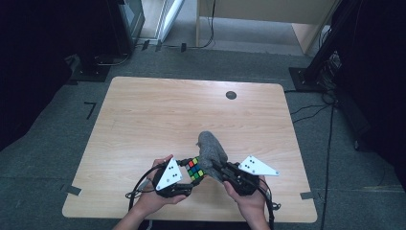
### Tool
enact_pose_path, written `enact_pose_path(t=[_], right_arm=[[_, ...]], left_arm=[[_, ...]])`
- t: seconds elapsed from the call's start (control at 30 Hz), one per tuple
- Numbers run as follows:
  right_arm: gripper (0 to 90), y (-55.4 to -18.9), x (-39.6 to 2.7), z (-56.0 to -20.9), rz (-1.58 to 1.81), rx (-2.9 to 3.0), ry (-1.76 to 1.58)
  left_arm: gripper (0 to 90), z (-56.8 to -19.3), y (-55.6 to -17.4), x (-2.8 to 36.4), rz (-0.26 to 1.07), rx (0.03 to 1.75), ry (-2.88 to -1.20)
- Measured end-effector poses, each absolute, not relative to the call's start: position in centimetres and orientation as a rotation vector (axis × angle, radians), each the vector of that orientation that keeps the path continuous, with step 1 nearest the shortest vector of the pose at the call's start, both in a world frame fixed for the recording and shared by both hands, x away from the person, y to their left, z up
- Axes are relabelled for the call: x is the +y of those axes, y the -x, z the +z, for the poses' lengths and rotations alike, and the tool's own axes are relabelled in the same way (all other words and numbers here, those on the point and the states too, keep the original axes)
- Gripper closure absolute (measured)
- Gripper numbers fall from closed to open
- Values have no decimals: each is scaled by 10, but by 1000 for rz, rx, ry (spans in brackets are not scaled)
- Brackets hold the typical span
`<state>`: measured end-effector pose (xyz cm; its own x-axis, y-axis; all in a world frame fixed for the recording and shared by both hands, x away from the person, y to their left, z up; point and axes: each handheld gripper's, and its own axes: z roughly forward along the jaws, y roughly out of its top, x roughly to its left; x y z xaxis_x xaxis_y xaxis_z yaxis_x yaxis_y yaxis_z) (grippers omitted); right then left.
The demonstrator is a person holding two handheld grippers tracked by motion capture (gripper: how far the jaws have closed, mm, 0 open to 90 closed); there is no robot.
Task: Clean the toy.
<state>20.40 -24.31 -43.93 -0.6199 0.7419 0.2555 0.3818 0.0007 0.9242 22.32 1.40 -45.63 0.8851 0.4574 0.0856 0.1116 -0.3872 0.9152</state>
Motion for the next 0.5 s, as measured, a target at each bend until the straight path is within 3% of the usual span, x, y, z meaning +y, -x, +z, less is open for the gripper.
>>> enact_pose_path(t=[0.17,0.5], right_arm=[[804,-207,-255,-437,1740,1933,-1220],[804,-210,-255,-445,1835,1940,-1257]], left_arm=[[341,-454,-226,20,328,428,-1887],[341,-452,-226,24,325,430,-1859]])
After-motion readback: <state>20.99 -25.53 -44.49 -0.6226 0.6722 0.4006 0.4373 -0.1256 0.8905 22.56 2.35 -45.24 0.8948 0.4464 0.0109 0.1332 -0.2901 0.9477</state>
